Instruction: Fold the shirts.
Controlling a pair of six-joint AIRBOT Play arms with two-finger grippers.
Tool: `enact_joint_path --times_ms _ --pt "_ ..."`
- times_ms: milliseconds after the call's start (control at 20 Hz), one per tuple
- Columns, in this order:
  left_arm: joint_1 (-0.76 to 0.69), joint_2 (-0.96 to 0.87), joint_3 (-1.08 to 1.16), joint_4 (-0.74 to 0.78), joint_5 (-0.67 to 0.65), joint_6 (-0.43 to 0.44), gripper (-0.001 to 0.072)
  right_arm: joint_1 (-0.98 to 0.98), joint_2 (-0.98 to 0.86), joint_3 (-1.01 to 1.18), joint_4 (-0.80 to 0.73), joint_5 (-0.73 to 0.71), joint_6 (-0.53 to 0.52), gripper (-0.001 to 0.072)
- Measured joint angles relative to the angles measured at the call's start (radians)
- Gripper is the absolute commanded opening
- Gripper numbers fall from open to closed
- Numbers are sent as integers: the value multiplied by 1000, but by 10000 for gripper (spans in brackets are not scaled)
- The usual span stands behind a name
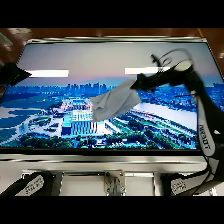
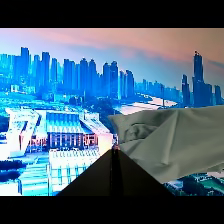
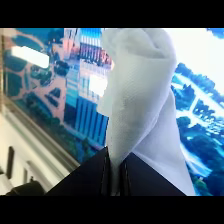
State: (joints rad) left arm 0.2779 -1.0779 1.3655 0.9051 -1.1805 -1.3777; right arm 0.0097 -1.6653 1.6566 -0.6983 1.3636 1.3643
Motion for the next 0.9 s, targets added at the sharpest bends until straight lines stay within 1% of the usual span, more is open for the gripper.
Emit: enact_joint_path --times_ms 100,200,300,450,650,800,900 --pt "0 0 0 0 3 2 35 -61 36 180 -135 95 80 60" --pt "0 0 0 0 5 5 36 -144 58 308 -226 183 143 60" --pt "-7 0 0 0 8 15 36 -244 71 378 -252 259 190 60" --pt "-29 0 0 1 8 24 36 -397 80 424 -273 353 228 60" --pt "-67 0 0 0 8 28 36 -565 85 441 -293 393 248 60" --pt "-91 0 0 0 8 29 35 -643 85 419 -296 390 246 60" --pt "-105 0 0 0 9 30 36 -666 85 404 -278 356 217 60"
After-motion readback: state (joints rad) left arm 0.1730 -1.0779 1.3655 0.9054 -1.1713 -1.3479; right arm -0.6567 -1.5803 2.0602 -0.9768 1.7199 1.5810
